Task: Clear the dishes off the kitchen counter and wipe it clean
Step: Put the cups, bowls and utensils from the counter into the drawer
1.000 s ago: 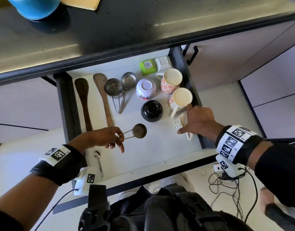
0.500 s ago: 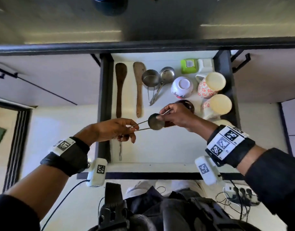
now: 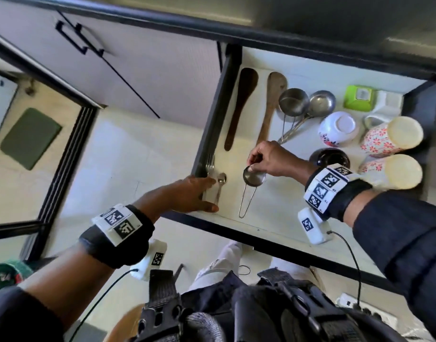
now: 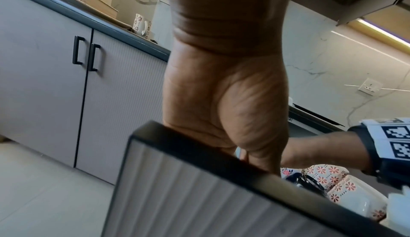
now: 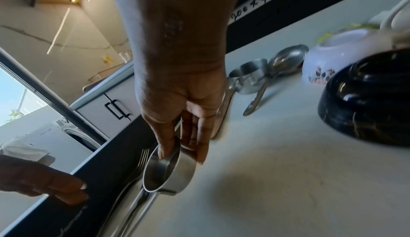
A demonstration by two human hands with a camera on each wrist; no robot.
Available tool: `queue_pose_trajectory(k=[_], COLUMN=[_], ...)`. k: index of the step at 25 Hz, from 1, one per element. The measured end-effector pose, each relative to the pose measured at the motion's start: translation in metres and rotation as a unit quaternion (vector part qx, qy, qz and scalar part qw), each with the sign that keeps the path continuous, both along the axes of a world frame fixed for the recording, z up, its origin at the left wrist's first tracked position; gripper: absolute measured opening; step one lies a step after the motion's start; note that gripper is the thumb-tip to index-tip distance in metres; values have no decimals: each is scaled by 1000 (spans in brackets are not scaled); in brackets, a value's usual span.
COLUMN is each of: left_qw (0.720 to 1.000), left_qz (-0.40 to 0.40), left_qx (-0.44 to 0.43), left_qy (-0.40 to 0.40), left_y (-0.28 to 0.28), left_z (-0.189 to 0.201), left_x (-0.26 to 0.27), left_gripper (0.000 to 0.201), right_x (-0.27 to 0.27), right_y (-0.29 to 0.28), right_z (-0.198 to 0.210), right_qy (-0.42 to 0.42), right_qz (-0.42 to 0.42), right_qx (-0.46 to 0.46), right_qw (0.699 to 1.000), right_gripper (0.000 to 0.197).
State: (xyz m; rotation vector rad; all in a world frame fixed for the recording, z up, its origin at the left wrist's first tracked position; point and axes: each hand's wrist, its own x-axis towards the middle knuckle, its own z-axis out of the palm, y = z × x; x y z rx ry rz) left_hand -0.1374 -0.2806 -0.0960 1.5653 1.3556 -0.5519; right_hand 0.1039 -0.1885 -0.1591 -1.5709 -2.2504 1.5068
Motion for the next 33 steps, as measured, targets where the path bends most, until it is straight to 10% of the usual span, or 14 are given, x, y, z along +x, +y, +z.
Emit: queue_pose_trajectory(k=[19,25,33], left_qw=[1000,999,978], left_qz=[-26,6,65], left_qx=[-7,12,187], left_qy=[-12,-38,-69], left_y=[-25,-18,20], left_z=[-7,0,60], left_x=[-6,-14,-65], left_gripper=[84,80,60], right_x=[-36,-31,-59], right_y=[-19,-16,-3], right_z=[-32,14,105], right_qy=[-99,-125,-19], right_qz=[47,18,-74], right_qx=[39,30,117], right_qw=[993,992,990], right_gripper=[38,58,35])
